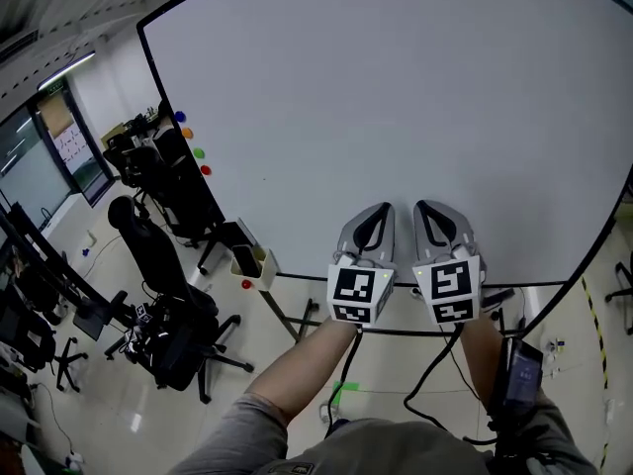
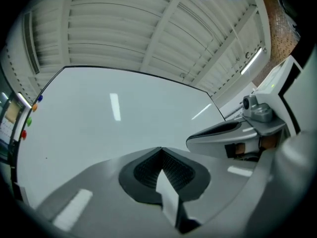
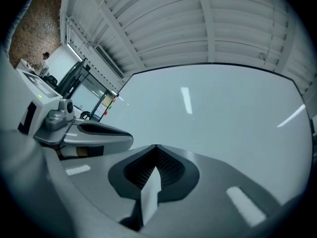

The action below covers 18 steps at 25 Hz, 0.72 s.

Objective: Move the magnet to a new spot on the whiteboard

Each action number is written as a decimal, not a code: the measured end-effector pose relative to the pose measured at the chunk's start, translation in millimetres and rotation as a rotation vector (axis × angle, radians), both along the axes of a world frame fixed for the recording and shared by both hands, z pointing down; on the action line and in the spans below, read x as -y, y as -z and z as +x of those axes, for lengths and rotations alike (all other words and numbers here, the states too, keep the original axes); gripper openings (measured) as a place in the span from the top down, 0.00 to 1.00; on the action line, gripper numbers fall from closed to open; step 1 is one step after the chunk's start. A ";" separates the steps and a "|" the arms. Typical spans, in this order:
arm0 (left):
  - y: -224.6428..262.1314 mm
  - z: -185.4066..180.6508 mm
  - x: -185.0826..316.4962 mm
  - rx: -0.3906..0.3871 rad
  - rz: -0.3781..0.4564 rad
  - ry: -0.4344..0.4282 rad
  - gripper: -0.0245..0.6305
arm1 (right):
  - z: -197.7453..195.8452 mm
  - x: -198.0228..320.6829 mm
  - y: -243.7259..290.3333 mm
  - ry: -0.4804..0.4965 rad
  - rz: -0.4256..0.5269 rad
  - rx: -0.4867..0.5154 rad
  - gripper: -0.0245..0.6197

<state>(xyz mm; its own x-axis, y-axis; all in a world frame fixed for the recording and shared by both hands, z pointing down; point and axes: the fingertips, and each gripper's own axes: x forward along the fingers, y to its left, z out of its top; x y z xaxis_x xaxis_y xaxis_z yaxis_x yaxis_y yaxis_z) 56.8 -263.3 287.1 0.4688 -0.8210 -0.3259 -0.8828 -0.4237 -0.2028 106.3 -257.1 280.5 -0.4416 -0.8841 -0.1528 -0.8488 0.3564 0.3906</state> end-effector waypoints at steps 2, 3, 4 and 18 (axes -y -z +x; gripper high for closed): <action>-6.3 18.4 -17.6 -0.004 -0.012 0.004 0.96 | 18.1 -18.1 -7.7 0.012 -0.012 0.009 0.95; -8.4 27.2 -25.5 -0.006 -0.019 0.006 0.96 | 27.1 -26.3 -10.8 0.017 -0.019 0.014 0.95; -10.2 35.3 -32.6 -0.009 -0.027 0.009 0.96 | 35.8 -33.6 -13.7 0.021 -0.027 0.019 0.95; -74.8 75.7 -127.0 -0.048 -0.183 -0.119 0.96 | 76.1 -129.4 -78.3 -0.056 -0.159 0.144 0.95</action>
<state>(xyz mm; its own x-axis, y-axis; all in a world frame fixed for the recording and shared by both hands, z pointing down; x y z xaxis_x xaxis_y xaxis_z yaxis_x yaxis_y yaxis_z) 132.6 -136.2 361.9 0.5536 -0.8083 -0.2004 -0.8311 -0.5514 -0.0721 182.4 -127.7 358.8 -0.3746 -0.9247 -0.0675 -0.9119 0.3543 0.2071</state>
